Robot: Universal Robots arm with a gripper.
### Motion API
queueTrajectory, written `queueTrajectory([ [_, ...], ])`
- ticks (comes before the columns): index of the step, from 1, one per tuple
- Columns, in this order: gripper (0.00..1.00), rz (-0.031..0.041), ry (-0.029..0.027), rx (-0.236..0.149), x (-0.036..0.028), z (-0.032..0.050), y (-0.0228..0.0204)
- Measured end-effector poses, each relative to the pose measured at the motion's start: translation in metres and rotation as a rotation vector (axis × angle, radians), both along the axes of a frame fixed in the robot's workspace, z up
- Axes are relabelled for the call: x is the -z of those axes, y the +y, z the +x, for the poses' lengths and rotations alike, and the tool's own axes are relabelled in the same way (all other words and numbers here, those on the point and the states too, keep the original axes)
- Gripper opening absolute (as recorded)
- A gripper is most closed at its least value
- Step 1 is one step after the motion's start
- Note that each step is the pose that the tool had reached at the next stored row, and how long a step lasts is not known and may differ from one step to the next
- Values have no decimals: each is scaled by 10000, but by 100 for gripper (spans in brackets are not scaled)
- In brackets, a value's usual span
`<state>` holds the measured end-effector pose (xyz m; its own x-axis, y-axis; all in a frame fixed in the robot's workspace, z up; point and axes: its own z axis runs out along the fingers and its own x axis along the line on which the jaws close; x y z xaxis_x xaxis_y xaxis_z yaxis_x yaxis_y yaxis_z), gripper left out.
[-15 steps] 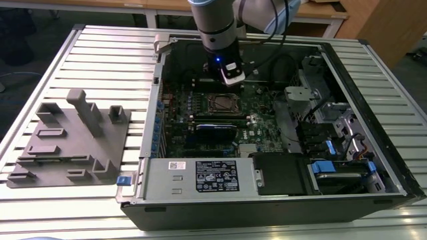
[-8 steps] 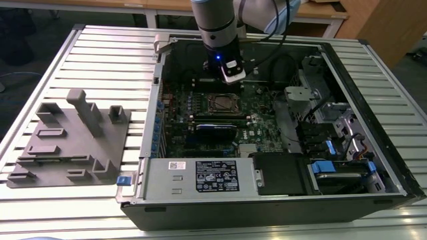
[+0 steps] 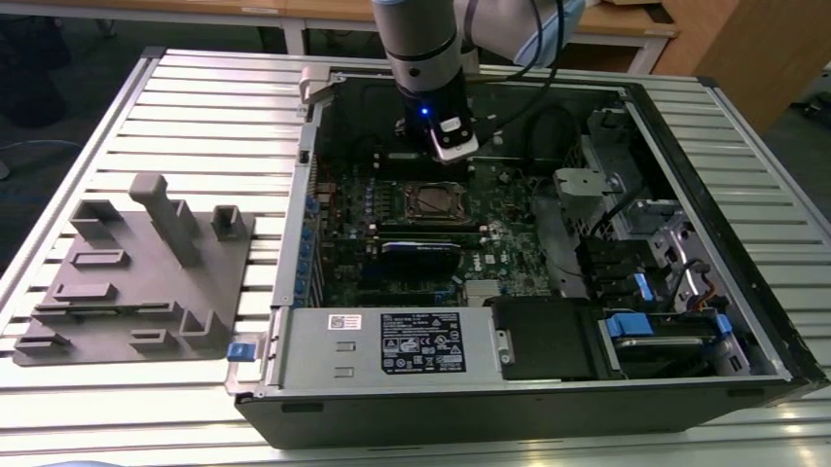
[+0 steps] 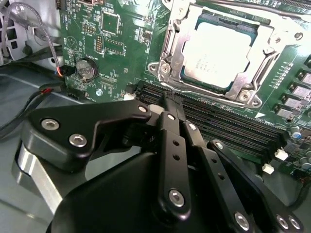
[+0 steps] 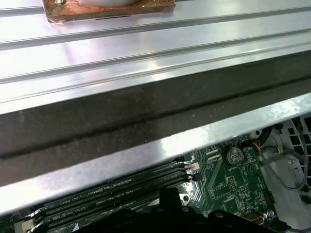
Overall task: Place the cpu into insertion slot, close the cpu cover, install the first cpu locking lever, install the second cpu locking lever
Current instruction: 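Install the first cpu locking lever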
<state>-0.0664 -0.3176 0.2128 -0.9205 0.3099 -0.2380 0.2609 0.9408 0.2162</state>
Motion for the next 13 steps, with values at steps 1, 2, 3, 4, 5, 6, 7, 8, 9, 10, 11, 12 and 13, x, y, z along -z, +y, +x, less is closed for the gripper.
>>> queueTrajectory([
  [1, 11, -45, 24, 1, 0, 1, 0],
  [2, 11, -100, 56, 1, 1, 2, 0],
  [3, 11, -167, 93, 1, 1, 3, 0],
  [4, 11, -253, 136, 1, 1, 5, 0],
  [5, 11, -326, 172, 2, 1, 6, 0],
  [6, 11, -344, 186, 1, 1, 6, 0],
  [7, 11, -346, 186, 1, 1, 6, 0],
  [8, 11, -348, 187, 1, 1, 6, 0],
  [9, 11, -349, 186, 1, 1, 6, 0],
  [10, 11, -350, 187, 2, 1, 6, 0],
  [11, 11, -352, 193, 2, 1, 6, 0],
  [12, 11, -352, 241, 1, 3, 7, 1],
  [13, 11, -355, 408, -1, 6, 7, 0],
])
